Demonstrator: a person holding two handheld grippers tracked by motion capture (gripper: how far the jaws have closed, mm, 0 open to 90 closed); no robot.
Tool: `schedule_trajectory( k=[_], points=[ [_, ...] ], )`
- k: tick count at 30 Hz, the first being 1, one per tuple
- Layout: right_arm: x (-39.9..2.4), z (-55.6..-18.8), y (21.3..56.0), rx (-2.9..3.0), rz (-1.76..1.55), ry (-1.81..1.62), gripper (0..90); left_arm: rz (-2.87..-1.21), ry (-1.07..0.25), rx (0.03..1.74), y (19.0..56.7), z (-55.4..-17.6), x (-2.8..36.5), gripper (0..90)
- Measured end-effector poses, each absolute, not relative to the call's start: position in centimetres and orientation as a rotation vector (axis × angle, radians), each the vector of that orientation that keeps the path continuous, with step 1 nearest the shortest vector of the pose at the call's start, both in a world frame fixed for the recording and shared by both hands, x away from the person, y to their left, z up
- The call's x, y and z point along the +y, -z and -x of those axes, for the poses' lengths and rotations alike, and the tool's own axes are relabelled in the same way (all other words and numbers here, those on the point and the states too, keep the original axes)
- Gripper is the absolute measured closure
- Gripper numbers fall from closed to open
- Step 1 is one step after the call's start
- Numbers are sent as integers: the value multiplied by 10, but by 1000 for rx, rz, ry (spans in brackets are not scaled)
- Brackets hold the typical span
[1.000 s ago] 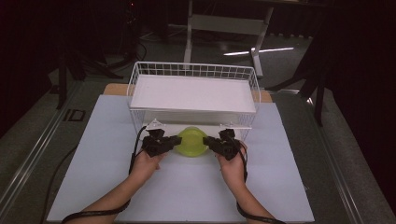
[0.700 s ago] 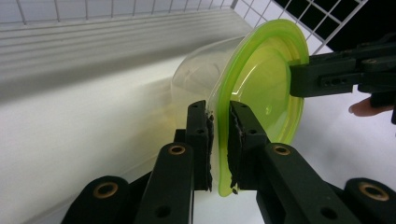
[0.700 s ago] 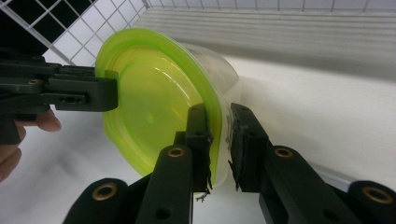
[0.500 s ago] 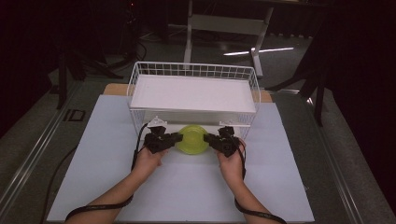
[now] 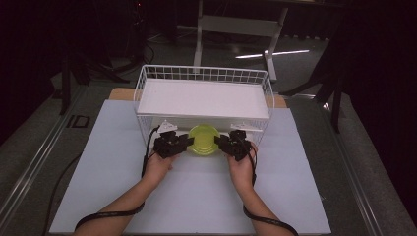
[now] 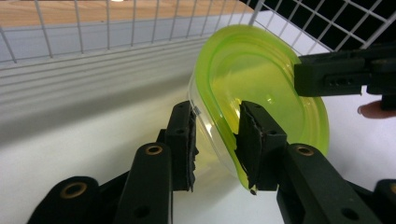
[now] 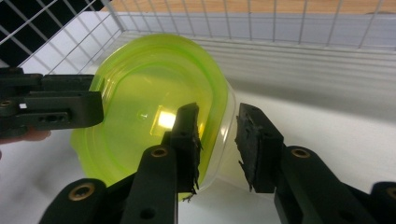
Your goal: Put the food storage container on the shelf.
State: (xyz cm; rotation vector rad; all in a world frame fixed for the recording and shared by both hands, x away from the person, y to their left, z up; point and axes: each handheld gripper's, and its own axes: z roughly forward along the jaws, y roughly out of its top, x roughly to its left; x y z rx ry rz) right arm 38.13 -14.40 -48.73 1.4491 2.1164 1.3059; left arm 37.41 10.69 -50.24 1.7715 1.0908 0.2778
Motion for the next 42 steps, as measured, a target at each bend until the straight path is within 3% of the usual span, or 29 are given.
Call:
schedule_trajectory(
  k=[12,25,34,40,42],
  points=[
    [-139,-383,486,2093,-1396,-1302,590,-1747,-315,1091,503,-380,107,540],
    [-133,-364,478,2109,-1340,-1363,570,-1689,-294,1112,504,-370,120,468],
    [-129,-354,487,2120,-1341,-1369,590,-1648,-267,1111,509,-353,131,371],
    [-126,-347,499,2152,-1326,-1345,632,-1662,-260,1032,511,-335,135,256],
    [-125,-347,502,2168,-1331,-1335,657,-1664,-296,1021,512,-329,135,152]
  ],
)
